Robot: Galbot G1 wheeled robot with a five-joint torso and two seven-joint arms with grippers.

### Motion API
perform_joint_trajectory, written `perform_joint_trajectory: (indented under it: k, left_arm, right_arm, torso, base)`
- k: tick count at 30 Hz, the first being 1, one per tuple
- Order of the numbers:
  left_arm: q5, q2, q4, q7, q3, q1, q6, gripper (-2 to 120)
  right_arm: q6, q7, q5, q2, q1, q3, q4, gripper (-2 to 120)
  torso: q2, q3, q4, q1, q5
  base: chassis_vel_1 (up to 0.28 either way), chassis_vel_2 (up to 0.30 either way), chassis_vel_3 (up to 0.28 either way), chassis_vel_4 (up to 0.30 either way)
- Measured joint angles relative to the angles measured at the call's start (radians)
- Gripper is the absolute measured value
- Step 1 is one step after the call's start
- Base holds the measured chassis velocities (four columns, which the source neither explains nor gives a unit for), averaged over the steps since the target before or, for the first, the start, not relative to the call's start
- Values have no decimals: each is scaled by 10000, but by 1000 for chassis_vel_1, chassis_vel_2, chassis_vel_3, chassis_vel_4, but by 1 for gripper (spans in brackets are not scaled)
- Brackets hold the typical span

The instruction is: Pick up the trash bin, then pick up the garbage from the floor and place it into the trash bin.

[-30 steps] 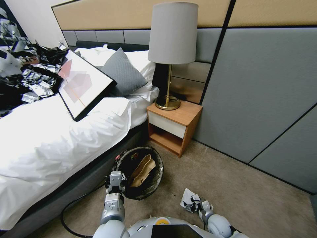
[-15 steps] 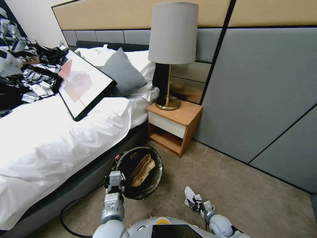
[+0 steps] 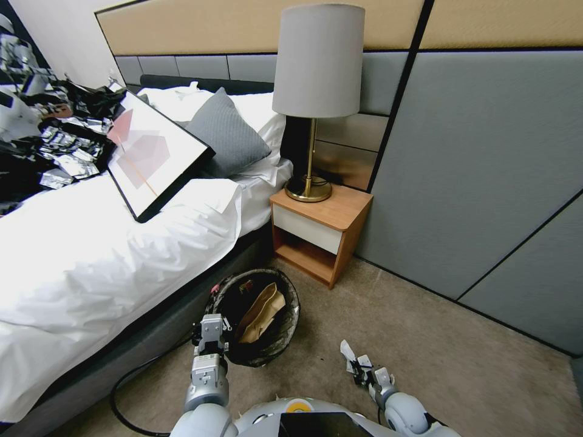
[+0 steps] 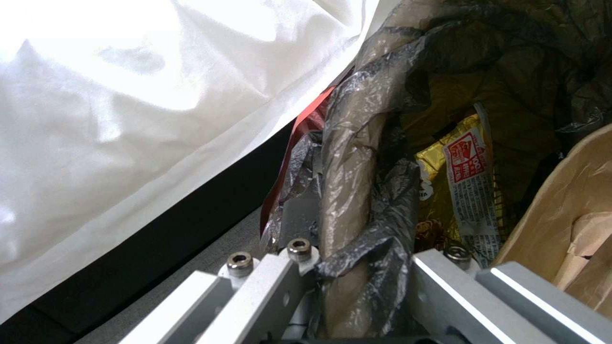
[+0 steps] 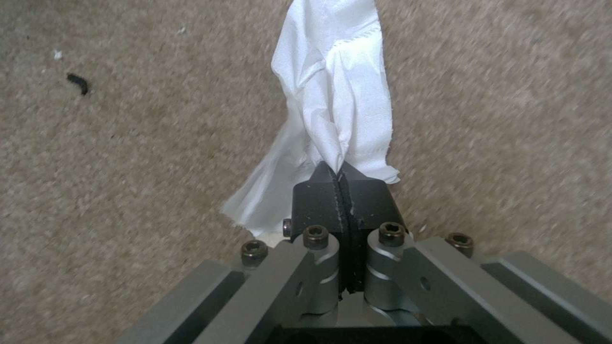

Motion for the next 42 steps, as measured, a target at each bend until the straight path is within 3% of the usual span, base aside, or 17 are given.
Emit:
perform_joint_trajectory:
  k: [12,19,23,24,26,27,30,32,34,42]
  left_arm:
    - [0,-2,22,-4,34,-8,0,1]
    - [-2,0,80,-5,57,-48,0,1]
    - [-16,31,129,-1,61,-54,3,1]
    - [-16,31,129,-1,61,-54,3,1]
    - [-51,35,141,27,49,-95,35,1]
    - [-51,35,141,27,49,-95,35,1]
    - [-76,64,171,36,39,-94,57,1]
    - [-76,65,172,36,39,-90,57,1]
    - [-59,71,173,46,44,-35,58,1]
    - [58,12,203,67,128,-1,58,1]
  right_arm:
    - [357,-9,-333,92,-8,189,42,0]
    - [742,265,-708,158,-398,728,1412,0]
    - [2401,250,-1195,273,-758,1058,3090,0]
    - [2401,250,-1195,273,-758,1058,3090,0]
    - [3419,-89,-1481,390,-796,1138,4134,0]
    - [3419,-89,-1481,390,-796,1138,4134,0]
    - [4092,-679,-1574,488,-585,1018,5681,0]
    - [4138,-741,-1578,488,-554,997,5793,0]
    - [4591,-1550,-1590,347,-144,779,6740,0]
    - [5052,-3292,-975,-475,430,31,7458,0]
  torso:
    - [0,0,0,0,0]
    - [0,0,0,0,-2]
    - [0,0,0,0,-4]
    - [0,0,0,0,-4]
    - [0,0,1,0,-2]
    - [0,0,1,0,-2]
    - [0,0,0,0,-3]
    - [0,0,0,0,-4]
    - [0,0,2,0,-2]
    - [0,0,0,0,-1]
  base:
    - [0,0,0,0]
    - [0,0,0,0]
    - [0,0,0,0]
    - [0,0,0,0]
    - [0,0,0,0]
    - [0,0,0,0]
    - [0,0,0,0]
    - [0,0,0,0]
    - [0,0,0,0]
    - [0,0,0,0]
